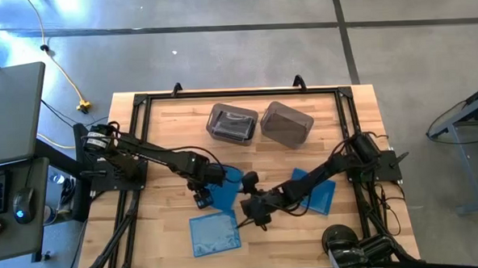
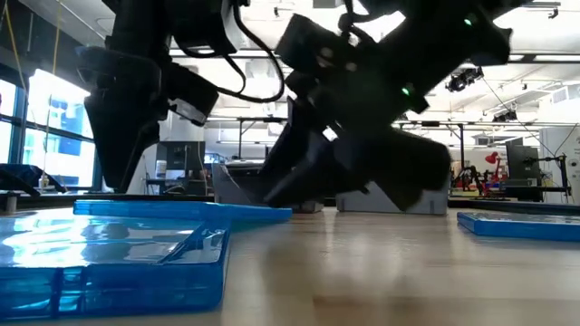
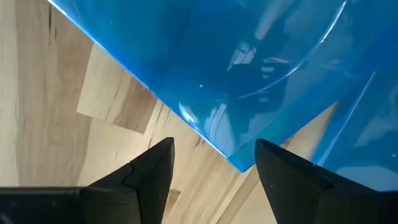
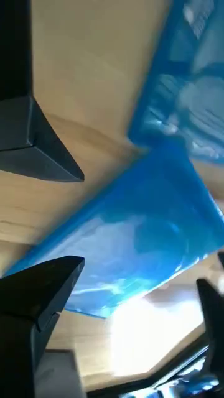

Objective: Pick & place jewel cases by type
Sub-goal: Put the top left blue CD case into the right black bin

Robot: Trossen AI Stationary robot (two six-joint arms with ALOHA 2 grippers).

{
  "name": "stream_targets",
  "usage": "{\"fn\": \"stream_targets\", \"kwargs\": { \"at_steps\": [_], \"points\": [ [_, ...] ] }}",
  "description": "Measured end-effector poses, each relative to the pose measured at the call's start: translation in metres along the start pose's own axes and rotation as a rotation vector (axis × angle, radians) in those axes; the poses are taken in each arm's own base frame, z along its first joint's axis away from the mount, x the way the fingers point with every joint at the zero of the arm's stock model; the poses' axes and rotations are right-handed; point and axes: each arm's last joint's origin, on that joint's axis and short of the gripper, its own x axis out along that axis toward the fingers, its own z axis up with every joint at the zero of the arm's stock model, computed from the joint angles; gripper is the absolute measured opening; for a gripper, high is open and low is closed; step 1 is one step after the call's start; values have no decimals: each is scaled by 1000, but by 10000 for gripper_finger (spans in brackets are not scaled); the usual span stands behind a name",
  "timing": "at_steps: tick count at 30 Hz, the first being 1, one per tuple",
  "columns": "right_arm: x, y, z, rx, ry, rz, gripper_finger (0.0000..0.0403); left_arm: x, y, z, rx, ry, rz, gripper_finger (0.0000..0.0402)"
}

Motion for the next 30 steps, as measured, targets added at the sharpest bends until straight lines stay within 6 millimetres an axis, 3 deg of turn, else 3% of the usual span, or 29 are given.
{"fn": "stream_targets", "kwargs": {
  "at_steps": [8, 25, 30],
  "points": [
    [10, 10, -8, -249, -25, -49, 204, 0, -5, 6, 23, -59, -53, 220],
    [22, 0, -11, -303, -64, -22, 204, -4, 1, -2, -12, 9, -8, 220],
    [25, -4, -14, -300, -73, 24, 204, 8, 3, -4, -29, -8, -55, 220]
  ]
}}
